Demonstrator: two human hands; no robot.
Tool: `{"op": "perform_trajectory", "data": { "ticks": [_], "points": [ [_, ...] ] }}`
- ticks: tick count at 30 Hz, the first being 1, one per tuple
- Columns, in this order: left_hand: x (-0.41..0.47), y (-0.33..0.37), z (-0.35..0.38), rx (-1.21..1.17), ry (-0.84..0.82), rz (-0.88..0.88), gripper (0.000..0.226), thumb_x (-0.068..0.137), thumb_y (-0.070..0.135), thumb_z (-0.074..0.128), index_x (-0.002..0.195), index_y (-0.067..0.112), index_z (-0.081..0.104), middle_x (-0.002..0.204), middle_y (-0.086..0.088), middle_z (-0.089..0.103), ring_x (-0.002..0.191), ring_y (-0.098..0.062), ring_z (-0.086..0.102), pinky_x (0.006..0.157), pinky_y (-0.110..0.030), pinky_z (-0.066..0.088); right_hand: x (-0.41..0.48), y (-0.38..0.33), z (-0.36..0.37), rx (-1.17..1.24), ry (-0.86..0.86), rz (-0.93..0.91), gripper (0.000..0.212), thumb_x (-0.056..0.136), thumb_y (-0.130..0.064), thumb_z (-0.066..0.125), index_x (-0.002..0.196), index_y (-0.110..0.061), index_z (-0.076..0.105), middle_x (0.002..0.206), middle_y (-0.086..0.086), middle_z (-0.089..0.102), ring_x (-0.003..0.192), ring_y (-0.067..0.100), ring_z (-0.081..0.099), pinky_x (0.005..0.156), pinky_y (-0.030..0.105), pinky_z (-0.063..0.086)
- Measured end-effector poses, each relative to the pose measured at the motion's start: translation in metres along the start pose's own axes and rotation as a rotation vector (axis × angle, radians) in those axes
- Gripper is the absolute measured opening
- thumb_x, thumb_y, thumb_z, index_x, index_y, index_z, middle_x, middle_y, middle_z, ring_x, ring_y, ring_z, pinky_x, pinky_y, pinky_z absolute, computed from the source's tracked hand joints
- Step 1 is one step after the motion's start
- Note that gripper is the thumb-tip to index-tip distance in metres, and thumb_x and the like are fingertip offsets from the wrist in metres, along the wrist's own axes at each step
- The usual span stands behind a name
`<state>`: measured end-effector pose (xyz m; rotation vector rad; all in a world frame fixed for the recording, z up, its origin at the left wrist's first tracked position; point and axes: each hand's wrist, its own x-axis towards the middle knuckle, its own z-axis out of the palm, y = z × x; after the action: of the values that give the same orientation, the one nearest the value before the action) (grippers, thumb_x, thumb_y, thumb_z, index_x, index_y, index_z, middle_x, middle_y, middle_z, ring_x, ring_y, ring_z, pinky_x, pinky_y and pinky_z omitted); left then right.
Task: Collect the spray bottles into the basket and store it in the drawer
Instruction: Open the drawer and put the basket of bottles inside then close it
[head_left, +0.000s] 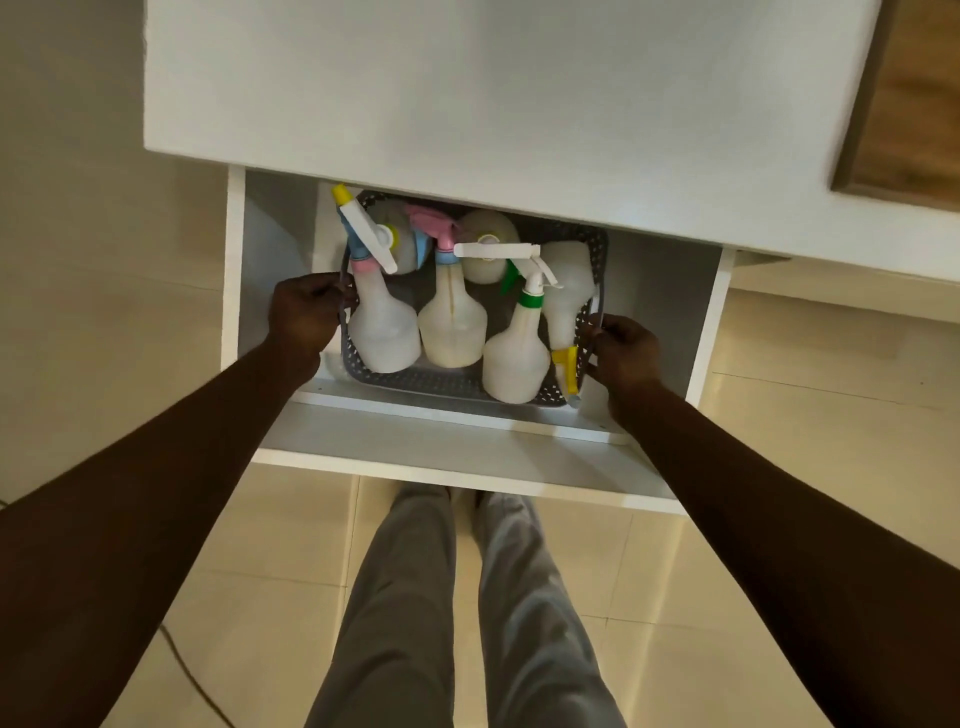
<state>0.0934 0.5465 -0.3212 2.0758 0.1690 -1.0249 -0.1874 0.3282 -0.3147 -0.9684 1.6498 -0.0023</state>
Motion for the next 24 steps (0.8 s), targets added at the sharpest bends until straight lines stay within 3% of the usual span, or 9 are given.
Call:
{"op": "perform_trajectory", "data": {
  "ticks": [6, 16, 18, 21, 24],
  "points": [
    [0.020, -0.008, 0.008, 0.029, 0.011, -0.027, 0.025, 0.095, -0.003, 0.061, 0.114, 0.000, 0.077, 0.114, -0.031, 0.073, 0.102, -0.040, 0.071, 0.105, -0.058, 0.055, 0.019, 0.005, 0.005, -0.057, -0.004, 0.018, 0.026, 0.102, -0.008, 0.063, 0.127, -0.009, 0.071, 0.123, 0.012, 0.074, 0.116, 0.029, 0.070, 0.103, 0.051, 0.058],
    [0.041, -0.019, 0.018, 0.130, -0.006, -0.008, 0.020, 0.095, 0.001, 0.063, 0.104, 0.011, 0.078, 0.104, -0.025, 0.075, 0.107, -0.044, 0.073, 0.102, -0.056, 0.057, 0.041, 0.009, 0.013, -0.084, 0.032, 0.054, 0.030, 0.101, -0.006, 0.062, 0.130, -0.009, 0.069, 0.124, 0.012, 0.073, 0.114, 0.029, 0.070, 0.099, 0.049, 0.061],
    [0.039, -0.018, 0.018, 0.170, -0.004, -0.017, 0.023, 0.097, 0.004, 0.061, 0.110, 0.011, 0.078, 0.108, -0.019, 0.075, 0.111, -0.039, 0.072, 0.105, -0.050, 0.056, 0.038, 0.008, 0.011, -0.095, 0.032, 0.057, 0.034, 0.103, -0.006, 0.058, 0.136, -0.010, 0.067, 0.129, 0.013, 0.071, 0.117, 0.028, 0.069, 0.102, 0.047, 0.059],
    [0.020, -0.014, 0.010, 0.197, 0.025, -0.050, 0.035, 0.102, 0.010, 0.057, 0.136, 0.007, 0.066, 0.136, -0.020, 0.068, 0.128, -0.039, 0.064, 0.114, -0.049, 0.050, 0.019, 0.007, 0.003, -0.148, 0.030, 0.021, 0.042, 0.105, -0.009, 0.054, 0.147, -0.013, 0.058, 0.143, 0.014, 0.064, 0.130, 0.030, 0.062, 0.113, 0.046, 0.051],
    [-0.028, -0.008, -0.011, 0.267, 0.148, 0.129, 0.037, 0.102, 0.008, 0.058, 0.139, 0.007, 0.064, 0.139, -0.014, 0.067, 0.129, -0.030, 0.064, 0.113, -0.032, 0.049, -0.025, 0.004, -0.020, -0.275, -0.006, -0.099, 0.046, 0.104, -0.013, 0.058, 0.150, -0.013, 0.055, 0.149, 0.009, 0.060, 0.134, 0.024, 0.058, 0.117, 0.042, 0.046]
  ]
}}
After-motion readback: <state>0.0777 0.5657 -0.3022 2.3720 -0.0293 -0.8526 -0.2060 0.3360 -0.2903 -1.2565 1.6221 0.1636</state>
